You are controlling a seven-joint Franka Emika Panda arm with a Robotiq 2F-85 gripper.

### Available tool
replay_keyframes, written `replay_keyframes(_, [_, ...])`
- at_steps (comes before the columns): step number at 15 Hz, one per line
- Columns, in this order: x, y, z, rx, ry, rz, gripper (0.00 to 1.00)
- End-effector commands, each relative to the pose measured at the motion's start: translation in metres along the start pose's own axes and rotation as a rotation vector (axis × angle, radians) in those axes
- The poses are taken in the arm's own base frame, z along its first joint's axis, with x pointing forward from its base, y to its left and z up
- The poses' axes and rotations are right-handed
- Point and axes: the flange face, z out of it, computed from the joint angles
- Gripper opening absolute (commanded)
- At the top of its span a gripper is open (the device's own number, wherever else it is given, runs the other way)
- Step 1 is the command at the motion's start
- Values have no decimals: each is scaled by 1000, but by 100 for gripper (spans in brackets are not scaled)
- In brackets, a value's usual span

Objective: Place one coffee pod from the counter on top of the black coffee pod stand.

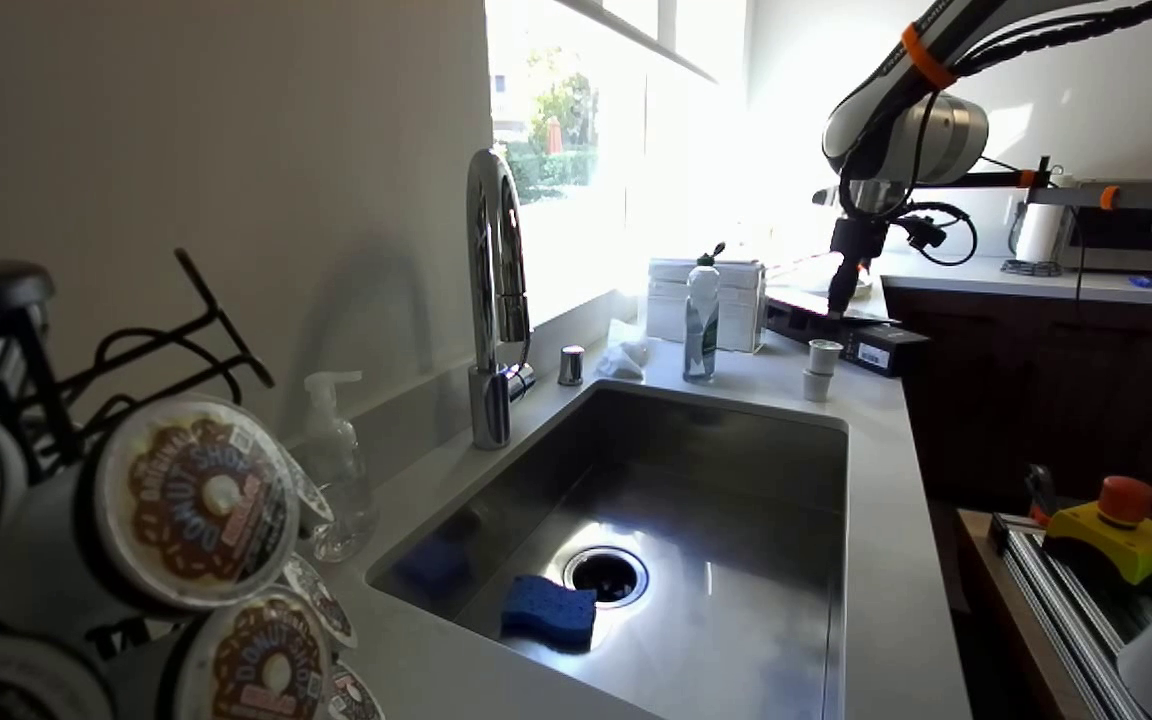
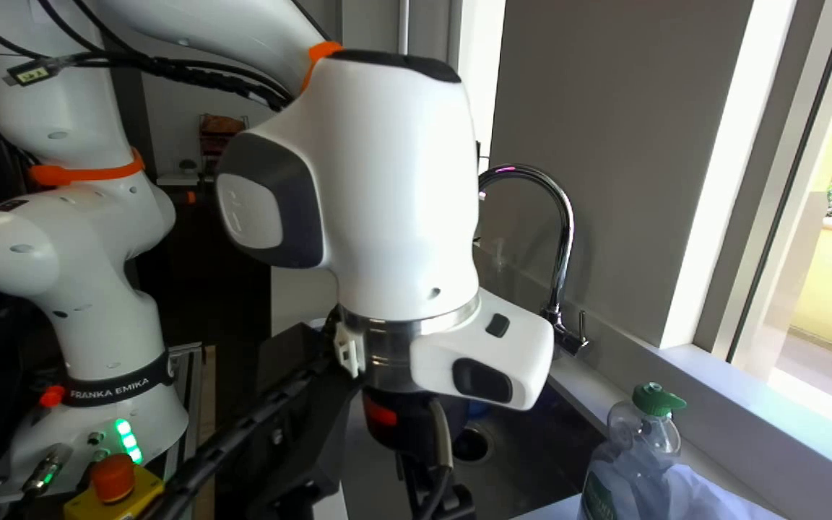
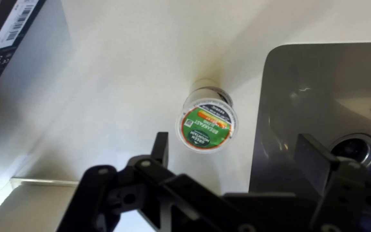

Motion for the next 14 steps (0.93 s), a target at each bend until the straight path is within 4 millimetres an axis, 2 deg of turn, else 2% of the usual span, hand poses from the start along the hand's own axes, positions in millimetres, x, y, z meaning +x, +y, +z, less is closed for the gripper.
replay_keyframes(1, [2, 4, 15, 21, 15, -48, 100])
replay_keyframes(8, [5, 10, 29, 12, -3, -86, 100])
replay_keyframes(11, [6, 13, 31, 9, -8, -88, 97])
replay_keyframes(13, [7, 14, 32, 9, -10, -88, 89])
replay_keyframes(14, [8, 15, 33, 8, -10, -88, 81])
